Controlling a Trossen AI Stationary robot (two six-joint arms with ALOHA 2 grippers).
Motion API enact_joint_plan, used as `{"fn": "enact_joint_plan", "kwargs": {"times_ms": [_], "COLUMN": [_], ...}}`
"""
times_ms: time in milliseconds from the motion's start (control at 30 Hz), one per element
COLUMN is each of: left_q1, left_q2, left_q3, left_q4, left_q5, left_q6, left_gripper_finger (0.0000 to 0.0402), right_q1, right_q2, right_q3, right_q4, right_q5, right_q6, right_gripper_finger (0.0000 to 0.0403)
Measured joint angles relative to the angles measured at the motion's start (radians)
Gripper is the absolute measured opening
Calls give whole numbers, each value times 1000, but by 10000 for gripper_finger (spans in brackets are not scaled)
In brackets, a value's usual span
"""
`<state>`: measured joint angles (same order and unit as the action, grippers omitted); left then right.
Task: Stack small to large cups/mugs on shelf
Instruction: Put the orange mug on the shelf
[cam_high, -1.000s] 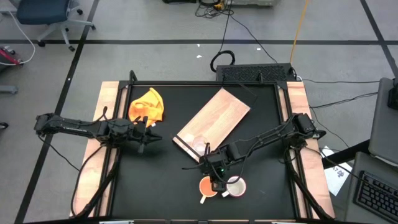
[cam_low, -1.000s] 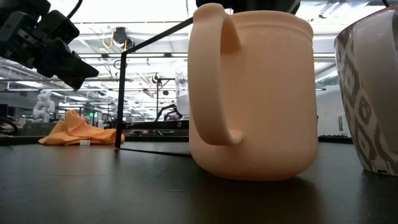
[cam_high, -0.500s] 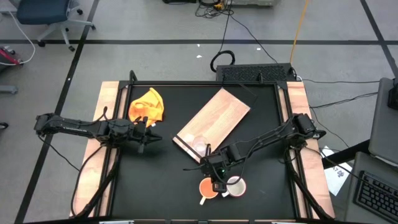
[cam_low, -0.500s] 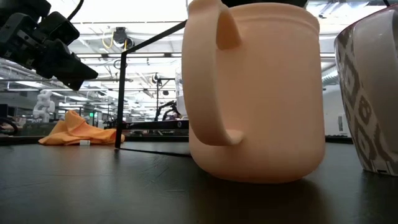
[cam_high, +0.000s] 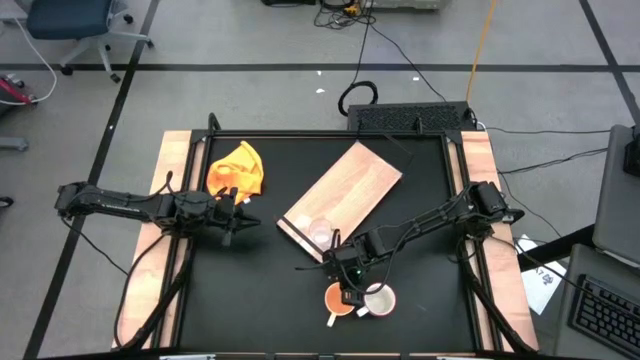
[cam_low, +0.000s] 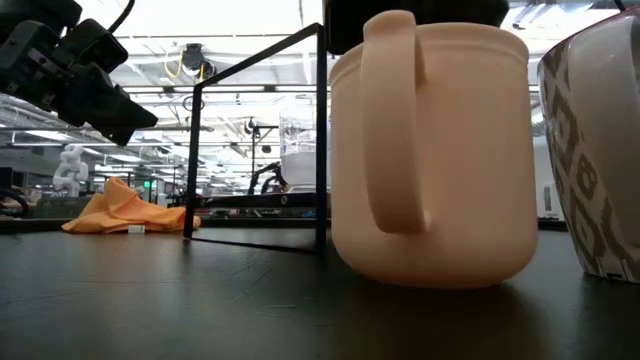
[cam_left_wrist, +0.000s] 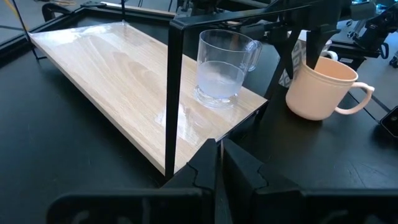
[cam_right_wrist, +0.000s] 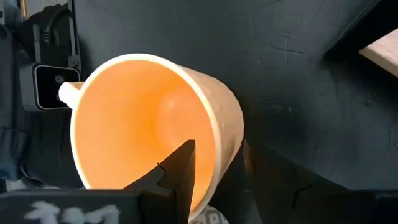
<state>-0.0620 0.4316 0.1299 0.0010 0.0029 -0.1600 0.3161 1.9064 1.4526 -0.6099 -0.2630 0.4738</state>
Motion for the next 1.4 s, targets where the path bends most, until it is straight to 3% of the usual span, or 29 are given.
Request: {"fn": "enact_joint_plan", "kwargs": {"times_ms": [333,1400], "left_q1": [0,0], "left_q2": [0,0], "left_q3": [0,0], "left_q4": [-6,-6], "left_q5": [-4,-3], "left_q6": [0,-2], "left_gripper_finger": [26,26], "right_q1": [-3,-14], "right_q2": [0,-80], "right_q3": [0,0], "right_q4": [4,-37], "right_q5": [27,60], "right_q6": [-22,1], "right_gripper_finger": [9,2]}}
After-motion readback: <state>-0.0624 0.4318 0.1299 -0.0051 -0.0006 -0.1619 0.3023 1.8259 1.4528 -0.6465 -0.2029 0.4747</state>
